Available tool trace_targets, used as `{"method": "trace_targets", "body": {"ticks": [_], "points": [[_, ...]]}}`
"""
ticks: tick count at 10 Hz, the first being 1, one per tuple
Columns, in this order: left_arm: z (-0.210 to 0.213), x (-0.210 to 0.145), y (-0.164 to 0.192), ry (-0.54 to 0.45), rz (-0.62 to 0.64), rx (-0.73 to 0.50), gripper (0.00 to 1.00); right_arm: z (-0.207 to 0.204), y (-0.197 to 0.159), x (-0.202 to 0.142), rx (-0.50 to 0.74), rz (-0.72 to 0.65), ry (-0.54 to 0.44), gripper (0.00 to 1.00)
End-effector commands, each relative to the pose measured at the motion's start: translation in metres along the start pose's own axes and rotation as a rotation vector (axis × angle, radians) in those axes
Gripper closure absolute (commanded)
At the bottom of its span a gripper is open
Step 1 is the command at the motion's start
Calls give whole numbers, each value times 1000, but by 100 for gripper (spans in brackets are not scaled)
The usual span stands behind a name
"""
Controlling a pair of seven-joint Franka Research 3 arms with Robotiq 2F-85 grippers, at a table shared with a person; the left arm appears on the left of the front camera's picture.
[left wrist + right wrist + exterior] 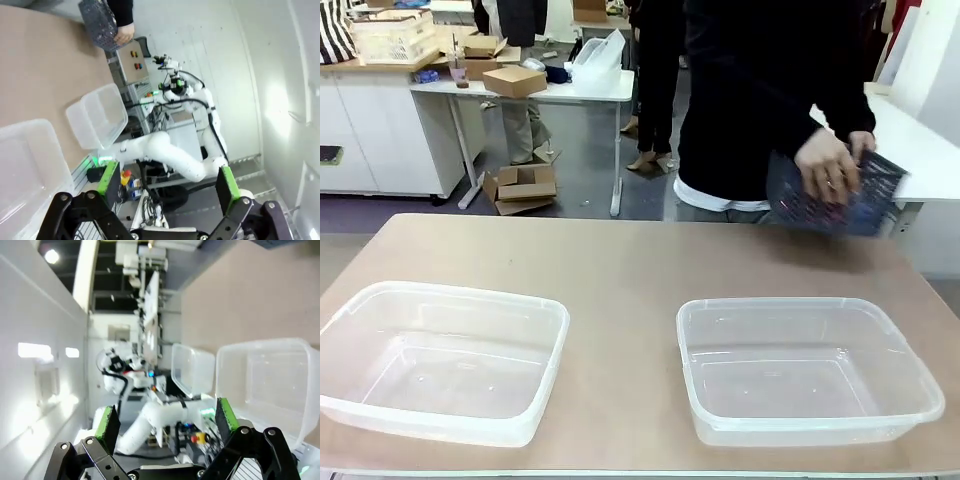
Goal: Sort the waste into each basket.
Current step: Pick up the Organizing box on the left side of the table and lift it.
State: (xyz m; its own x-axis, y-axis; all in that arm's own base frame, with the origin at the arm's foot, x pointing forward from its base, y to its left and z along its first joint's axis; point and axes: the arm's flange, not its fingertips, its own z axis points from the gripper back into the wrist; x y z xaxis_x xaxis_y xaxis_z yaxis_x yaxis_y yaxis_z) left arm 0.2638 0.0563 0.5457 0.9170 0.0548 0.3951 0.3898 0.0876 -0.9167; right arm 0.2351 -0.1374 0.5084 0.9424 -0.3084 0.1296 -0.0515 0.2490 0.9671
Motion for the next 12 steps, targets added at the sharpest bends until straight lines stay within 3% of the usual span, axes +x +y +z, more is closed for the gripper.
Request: {"method": "trace_targets", "body": {"ticks": [1,10,11,12], "points": [[-12,-4,-13,68,-81,5,0,-10,9,-8,-71,79,73,0],[-12,-4,-13,68,-81,5,0,-10,9,-8,-71,79,73,0],[-10,-7,-11,71,-54,32,0,-11,8,-11,-77,50,66,0],[-2,1,-27,132,-58,217,0,-63,33,-12,-149,80,103,0]]}}
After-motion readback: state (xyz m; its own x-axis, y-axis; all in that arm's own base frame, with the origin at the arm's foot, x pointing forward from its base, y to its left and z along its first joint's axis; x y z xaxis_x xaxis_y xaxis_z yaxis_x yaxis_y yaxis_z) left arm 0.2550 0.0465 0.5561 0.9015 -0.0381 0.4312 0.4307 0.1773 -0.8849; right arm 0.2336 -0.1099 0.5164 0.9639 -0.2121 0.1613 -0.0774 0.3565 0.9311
